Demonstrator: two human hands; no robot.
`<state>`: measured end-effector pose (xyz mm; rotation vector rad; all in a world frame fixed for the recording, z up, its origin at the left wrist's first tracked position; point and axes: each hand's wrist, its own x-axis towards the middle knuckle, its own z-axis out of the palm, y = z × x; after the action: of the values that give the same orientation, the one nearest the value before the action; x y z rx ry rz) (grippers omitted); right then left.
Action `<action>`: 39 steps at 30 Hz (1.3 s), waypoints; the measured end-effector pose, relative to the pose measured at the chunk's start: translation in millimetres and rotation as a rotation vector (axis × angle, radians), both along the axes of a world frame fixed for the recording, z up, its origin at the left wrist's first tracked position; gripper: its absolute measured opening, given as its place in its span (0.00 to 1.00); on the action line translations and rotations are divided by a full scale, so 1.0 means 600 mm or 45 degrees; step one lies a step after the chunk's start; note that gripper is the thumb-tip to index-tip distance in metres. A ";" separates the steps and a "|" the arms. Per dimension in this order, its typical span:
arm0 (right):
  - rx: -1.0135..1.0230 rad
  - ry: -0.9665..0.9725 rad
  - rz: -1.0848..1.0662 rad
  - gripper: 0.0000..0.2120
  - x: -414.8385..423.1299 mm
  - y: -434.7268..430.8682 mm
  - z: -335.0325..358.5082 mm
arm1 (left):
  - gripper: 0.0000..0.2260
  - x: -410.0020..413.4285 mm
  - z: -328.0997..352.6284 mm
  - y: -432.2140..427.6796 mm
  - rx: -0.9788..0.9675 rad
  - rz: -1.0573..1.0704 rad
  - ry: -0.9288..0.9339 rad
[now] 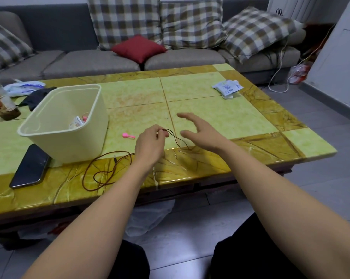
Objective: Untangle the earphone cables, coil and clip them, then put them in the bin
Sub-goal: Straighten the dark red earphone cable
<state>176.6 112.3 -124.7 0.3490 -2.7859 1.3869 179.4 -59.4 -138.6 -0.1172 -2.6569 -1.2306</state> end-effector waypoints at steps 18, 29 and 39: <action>0.097 0.107 -0.069 0.26 -0.006 -0.004 -0.002 | 0.15 0.009 0.003 -0.004 0.093 -0.251 -0.097; 0.303 0.155 -0.623 0.14 -0.029 0.032 -0.009 | 0.16 0.009 0.000 -0.029 0.132 -0.256 -0.234; 0.451 0.237 -0.369 0.09 -0.029 0.005 -0.005 | 0.15 0.012 0.006 -0.011 0.107 -0.299 -0.155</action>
<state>158.9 115.3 -127.8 0.0640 -2.7759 0.7623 186.4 -66.1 -134.8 -0.3613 -2.7518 -1.4618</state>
